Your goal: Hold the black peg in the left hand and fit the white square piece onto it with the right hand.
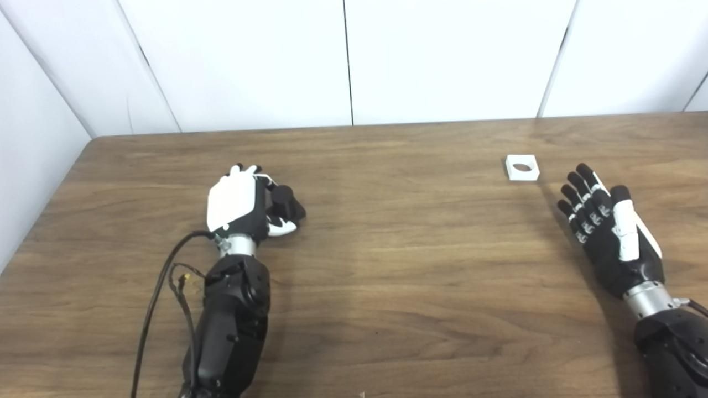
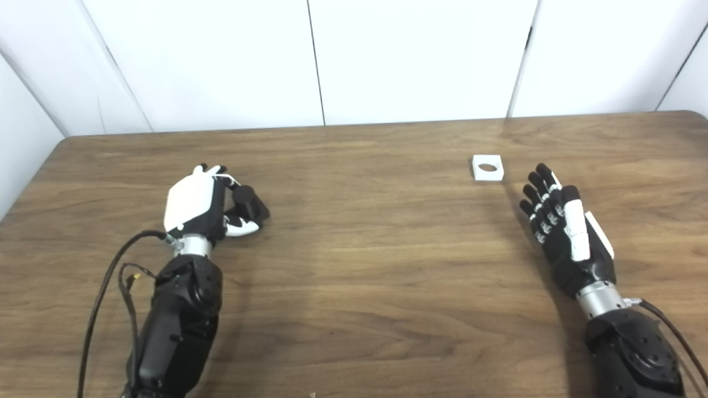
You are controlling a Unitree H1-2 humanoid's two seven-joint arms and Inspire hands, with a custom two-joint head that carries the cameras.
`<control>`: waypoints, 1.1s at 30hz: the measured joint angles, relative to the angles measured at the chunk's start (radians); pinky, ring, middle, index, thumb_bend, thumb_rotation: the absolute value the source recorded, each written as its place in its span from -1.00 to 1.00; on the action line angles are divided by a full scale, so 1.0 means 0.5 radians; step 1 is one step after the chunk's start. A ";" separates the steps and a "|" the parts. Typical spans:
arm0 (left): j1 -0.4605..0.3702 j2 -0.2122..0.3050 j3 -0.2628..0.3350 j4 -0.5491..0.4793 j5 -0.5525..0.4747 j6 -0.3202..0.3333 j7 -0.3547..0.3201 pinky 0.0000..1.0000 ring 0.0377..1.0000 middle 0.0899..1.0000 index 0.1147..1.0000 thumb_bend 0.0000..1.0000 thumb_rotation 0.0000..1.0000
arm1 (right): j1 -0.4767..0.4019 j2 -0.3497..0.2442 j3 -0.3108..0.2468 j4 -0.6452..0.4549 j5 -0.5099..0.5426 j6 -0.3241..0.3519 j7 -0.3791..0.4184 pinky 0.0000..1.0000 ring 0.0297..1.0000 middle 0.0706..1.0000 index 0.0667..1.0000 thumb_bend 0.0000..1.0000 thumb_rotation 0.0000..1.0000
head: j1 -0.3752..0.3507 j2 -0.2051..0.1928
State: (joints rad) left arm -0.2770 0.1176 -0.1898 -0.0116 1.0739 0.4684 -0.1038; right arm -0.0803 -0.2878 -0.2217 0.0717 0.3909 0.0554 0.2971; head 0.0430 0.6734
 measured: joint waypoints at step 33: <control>0.312 -0.105 -0.485 -0.416 0.056 -0.110 -0.096 0.85 0.96 0.76 -0.15 0.05 -0.87 | 0.039 0.014 0.011 -0.064 -0.027 0.054 -0.019 1.00 1.00 1.00 1.00 0.23 0.88 | -0.046 0.012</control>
State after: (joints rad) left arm -0.1209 0.0650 -0.4325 -0.2195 1.1020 0.4135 -0.1517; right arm -0.0607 -0.2808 -0.2163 0.0397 0.3774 0.0822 0.2874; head 0.0199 0.6796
